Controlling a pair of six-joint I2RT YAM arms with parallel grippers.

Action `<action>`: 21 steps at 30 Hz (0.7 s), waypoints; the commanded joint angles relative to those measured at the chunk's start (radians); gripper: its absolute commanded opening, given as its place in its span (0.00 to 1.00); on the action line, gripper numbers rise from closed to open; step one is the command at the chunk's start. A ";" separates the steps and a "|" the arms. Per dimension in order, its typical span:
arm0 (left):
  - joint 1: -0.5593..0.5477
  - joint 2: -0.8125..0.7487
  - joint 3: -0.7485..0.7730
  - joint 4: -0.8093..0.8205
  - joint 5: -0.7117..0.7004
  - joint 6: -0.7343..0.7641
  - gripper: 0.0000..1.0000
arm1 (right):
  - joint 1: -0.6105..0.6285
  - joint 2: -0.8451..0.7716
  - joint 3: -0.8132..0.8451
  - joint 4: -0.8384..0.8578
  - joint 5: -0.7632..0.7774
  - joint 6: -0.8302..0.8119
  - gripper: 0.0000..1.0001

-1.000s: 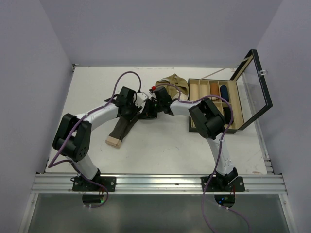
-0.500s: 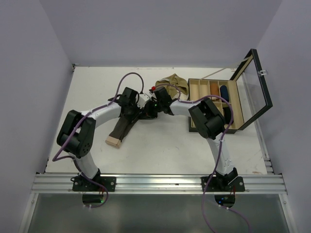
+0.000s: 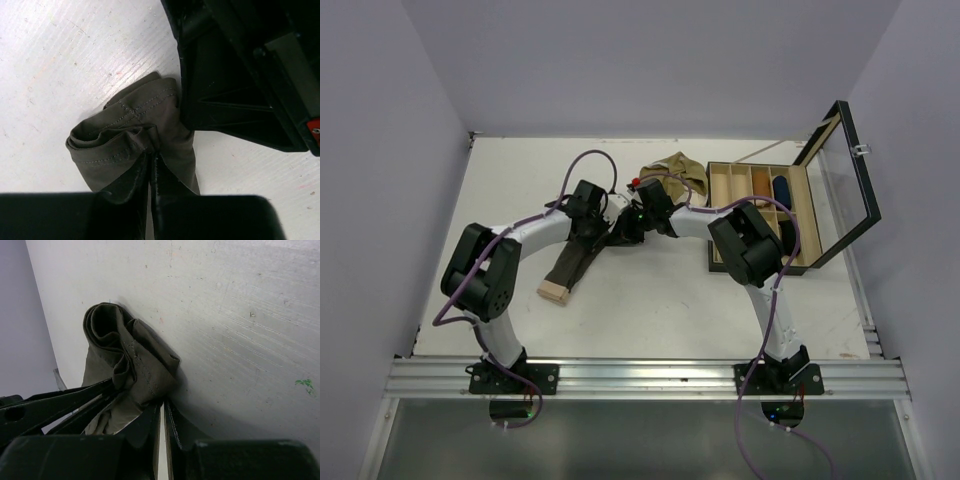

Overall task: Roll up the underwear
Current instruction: Fold the underwear

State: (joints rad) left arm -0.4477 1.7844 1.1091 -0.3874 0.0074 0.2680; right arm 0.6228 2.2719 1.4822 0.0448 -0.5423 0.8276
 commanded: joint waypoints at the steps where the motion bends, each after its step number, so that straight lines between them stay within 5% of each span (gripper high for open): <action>1: -0.006 -0.040 0.031 0.042 -0.003 -0.018 0.03 | 0.002 0.034 -0.007 -0.008 0.027 -0.012 0.12; 21: -0.025 -0.077 -0.002 0.008 0.118 0.013 0.00 | 0.002 0.031 -0.016 -0.002 0.028 -0.010 0.12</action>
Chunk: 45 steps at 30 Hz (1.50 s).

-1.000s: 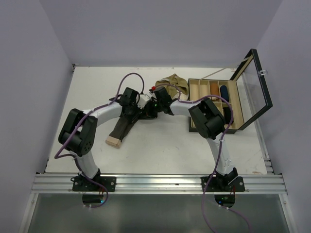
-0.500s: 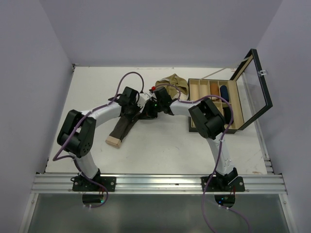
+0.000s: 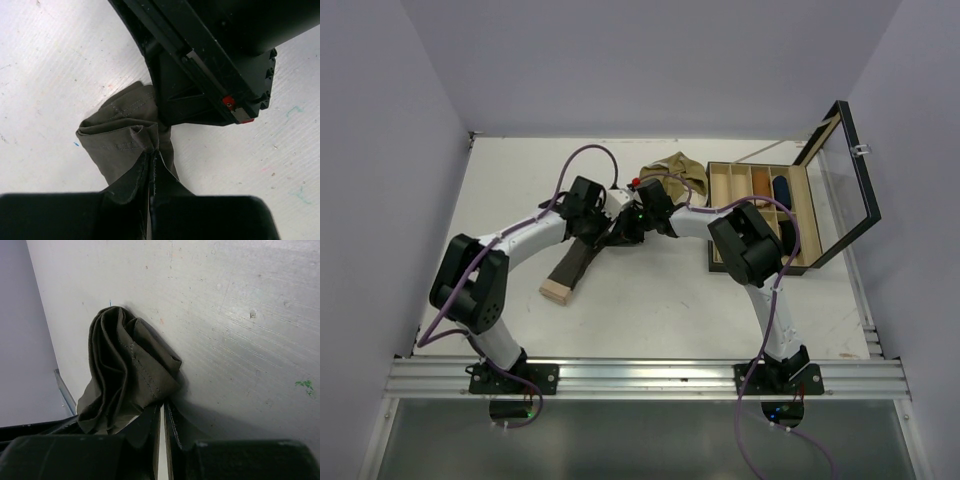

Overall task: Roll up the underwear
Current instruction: Fold the underwear

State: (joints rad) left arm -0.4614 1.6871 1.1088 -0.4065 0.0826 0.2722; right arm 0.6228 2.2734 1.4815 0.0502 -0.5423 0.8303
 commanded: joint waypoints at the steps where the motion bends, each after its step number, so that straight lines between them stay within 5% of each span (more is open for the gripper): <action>1: -0.014 0.023 -0.004 0.032 0.040 0.009 0.00 | 0.002 0.029 -0.015 -0.009 0.027 -0.016 0.12; 10: -0.010 0.085 -0.024 0.063 0.048 0.013 0.03 | 0.002 0.012 -0.013 -0.009 0.012 -0.020 0.12; 17: 0.009 0.062 -0.009 0.034 0.095 0.010 0.31 | -0.005 -0.043 -0.006 -0.062 0.005 -0.083 0.12; 30: 0.030 -0.292 0.072 -0.048 0.206 -0.045 0.82 | -0.052 -0.192 0.100 -0.306 0.035 -0.370 0.22; 32: 0.070 -0.335 0.082 -0.058 0.210 -0.079 1.00 | -0.061 -0.219 0.121 -0.346 0.022 -0.402 0.23; 38: 0.306 -0.406 0.040 -0.159 0.376 -0.007 0.98 | -0.026 -0.301 0.102 -0.238 -0.067 -0.375 0.31; 43: 0.505 -0.386 -0.001 -0.443 0.658 0.291 0.56 | 0.057 -0.249 0.117 -0.107 -0.151 -0.229 0.35; 45: 0.541 -0.374 -0.033 -0.512 0.695 0.347 0.50 | 0.101 -0.207 0.138 -0.056 -0.165 -0.180 0.36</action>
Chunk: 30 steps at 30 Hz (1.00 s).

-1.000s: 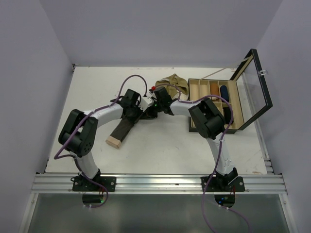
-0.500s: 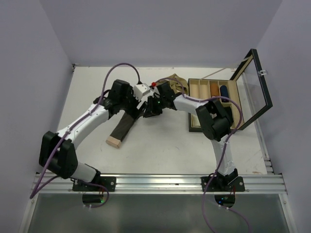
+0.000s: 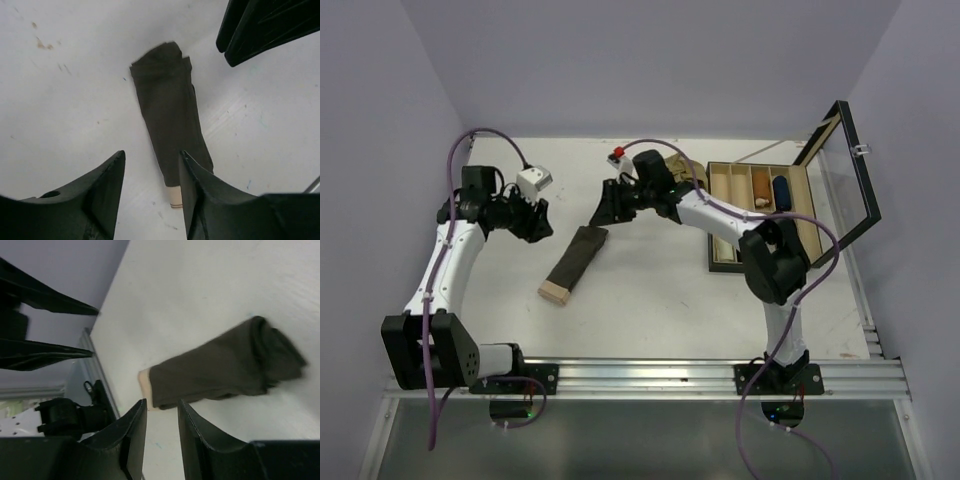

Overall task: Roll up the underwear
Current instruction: Fold the underwear

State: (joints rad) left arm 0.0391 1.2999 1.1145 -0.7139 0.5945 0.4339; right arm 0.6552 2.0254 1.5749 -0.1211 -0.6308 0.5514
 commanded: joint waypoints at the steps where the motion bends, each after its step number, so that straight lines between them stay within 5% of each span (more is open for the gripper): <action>1: 0.047 0.016 -0.053 -0.211 0.183 0.215 0.47 | 0.081 0.091 0.059 0.142 -0.086 0.145 0.36; 7: 0.200 0.033 -0.097 -0.133 0.244 0.178 0.52 | 0.165 0.170 -0.070 0.478 -0.052 0.502 0.41; 13: 0.304 0.107 -0.097 -0.173 0.332 0.212 0.58 | 0.221 0.263 -0.168 0.676 0.016 0.610 0.42; 21: 0.374 0.088 -0.113 -0.174 0.338 0.252 0.61 | 0.181 0.365 -0.092 0.292 -0.042 0.276 0.37; 27: 0.374 0.049 -0.122 -0.174 0.361 0.275 0.64 | 0.121 0.251 -0.017 -0.047 -0.127 -0.052 0.32; 30: 0.374 0.036 -0.124 -0.157 0.386 0.261 0.68 | 0.110 0.184 0.042 -0.097 -0.207 -0.099 0.39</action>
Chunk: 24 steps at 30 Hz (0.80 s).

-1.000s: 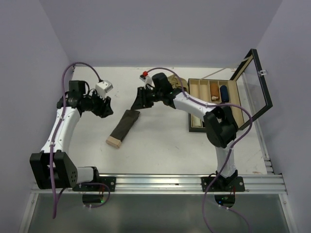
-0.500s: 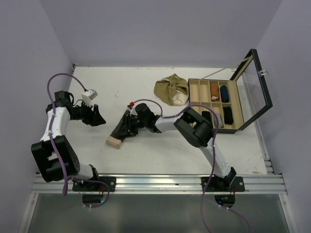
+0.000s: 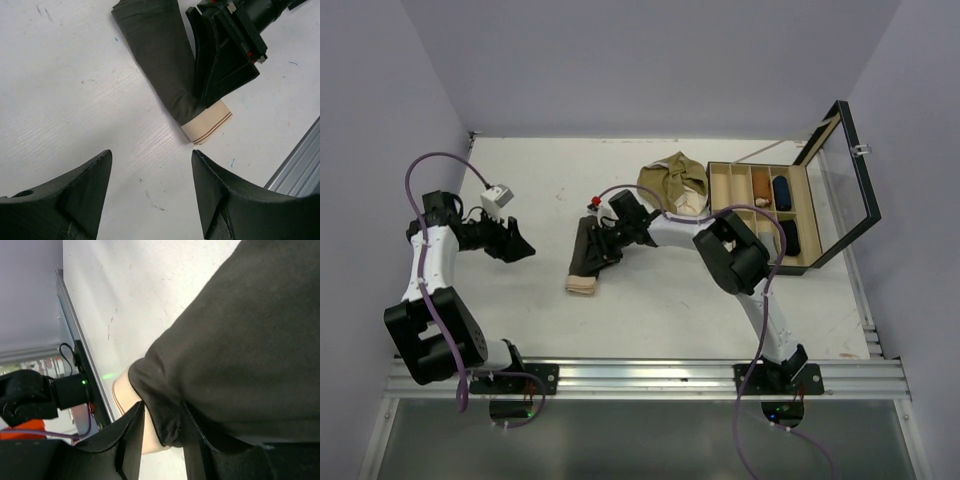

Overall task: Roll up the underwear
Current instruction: Fold the underwear

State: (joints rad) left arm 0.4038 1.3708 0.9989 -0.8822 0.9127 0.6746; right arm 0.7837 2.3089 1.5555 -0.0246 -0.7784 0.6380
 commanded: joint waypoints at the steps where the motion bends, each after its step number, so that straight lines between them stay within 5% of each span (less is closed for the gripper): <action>1: 0.009 -0.039 -0.008 0.014 0.078 0.007 0.69 | -0.020 -0.114 0.081 -0.177 -0.108 -0.182 0.41; 10: 0.007 -0.059 0.003 0.081 0.106 -0.066 0.73 | -0.018 -0.194 -0.040 0.177 -0.136 0.113 0.77; 16: 0.007 -0.062 -0.008 0.114 0.091 -0.083 0.78 | 0.005 -0.080 -0.147 0.570 -0.127 0.434 0.84; 21: 0.009 -0.065 -0.014 0.117 0.066 -0.081 0.99 | 0.031 -0.003 -0.199 0.559 -0.038 0.469 0.86; 24: 0.007 -0.084 -0.020 0.118 0.054 -0.083 1.00 | 0.026 0.020 -0.228 0.483 0.001 0.419 0.86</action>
State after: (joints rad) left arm 0.4038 1.3273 0.9833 -0.8005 0.9592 0.5945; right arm 0.8062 2.3123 1.3624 0.4820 -0.8616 1.0710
